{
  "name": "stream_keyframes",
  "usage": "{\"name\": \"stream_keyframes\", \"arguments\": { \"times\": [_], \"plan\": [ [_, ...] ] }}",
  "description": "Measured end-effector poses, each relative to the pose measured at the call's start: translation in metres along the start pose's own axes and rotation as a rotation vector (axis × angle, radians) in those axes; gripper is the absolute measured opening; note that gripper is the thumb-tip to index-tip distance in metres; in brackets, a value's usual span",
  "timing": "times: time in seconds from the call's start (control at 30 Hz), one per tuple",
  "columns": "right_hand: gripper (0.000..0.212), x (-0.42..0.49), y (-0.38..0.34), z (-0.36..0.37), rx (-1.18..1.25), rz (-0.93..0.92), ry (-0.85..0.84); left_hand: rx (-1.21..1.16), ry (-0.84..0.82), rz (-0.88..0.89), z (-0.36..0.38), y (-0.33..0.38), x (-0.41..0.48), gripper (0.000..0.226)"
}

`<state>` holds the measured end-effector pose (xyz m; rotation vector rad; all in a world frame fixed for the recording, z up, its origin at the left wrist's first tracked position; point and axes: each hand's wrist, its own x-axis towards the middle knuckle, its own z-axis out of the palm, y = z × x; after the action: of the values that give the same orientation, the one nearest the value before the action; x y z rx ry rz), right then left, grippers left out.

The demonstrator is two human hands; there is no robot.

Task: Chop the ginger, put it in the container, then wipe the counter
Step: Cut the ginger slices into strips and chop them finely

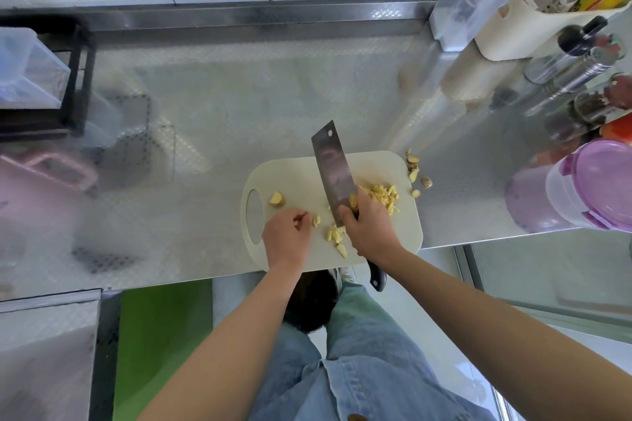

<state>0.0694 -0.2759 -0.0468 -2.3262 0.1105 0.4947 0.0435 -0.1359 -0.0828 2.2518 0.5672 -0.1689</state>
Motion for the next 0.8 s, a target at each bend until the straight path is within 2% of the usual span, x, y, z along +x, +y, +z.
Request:
{"name": "stream_keyframes", "arguments": {
  "times": [0.1, 0.23, 0.33, 0.5, 0.6, 0.73, 0.8],
  "plan": [
    [0.012, -0.006, 0.002, 0.007, -0.011, -0.014, -0.006, -0.001, 0.074, 0.014, -0.005, -0.009, -0.001, 0.016],
    [0.022, -0.017, 0.001, 0.029, -0.081, -0.095, -0.02, 0.004, 0.13, 0.013, -0.007, -0.014, -0.003, 0.014],
    [0.028, -0.021, 0.005, 0.04, -0.114, -0.083, -0.02, 0.015, 0.136, 0.0, -0.008, -0.015, -0.003, 0.016],
    [0.023, -0.01, 0.017, 0.016, -0.051, 0.047, 0.046, 0.026, 0.102, 0.014, -0.007, -0.017, -0.003, 0.015],
    [0.011, -0.003, 0.018, -0.001, -0.009, 0.065, 0.052, 0.015, 0.079, 0.015, -0.004, -0.017, -0.002, 0.014],
    [0.022, -0.012, 0.012, -0.01, -0.061, -0.069, -0.108, 0.032, 0.079, 0.014, -0.003, -0.016, -0.001, 0.014],
    [0.018, -0.02, 0.016, -0.01, -0.115, -0.105, -0.154, 0.04, 0.075, 0.011, -0.004, -0.016, -0.002, 0.013]
  ]
}}
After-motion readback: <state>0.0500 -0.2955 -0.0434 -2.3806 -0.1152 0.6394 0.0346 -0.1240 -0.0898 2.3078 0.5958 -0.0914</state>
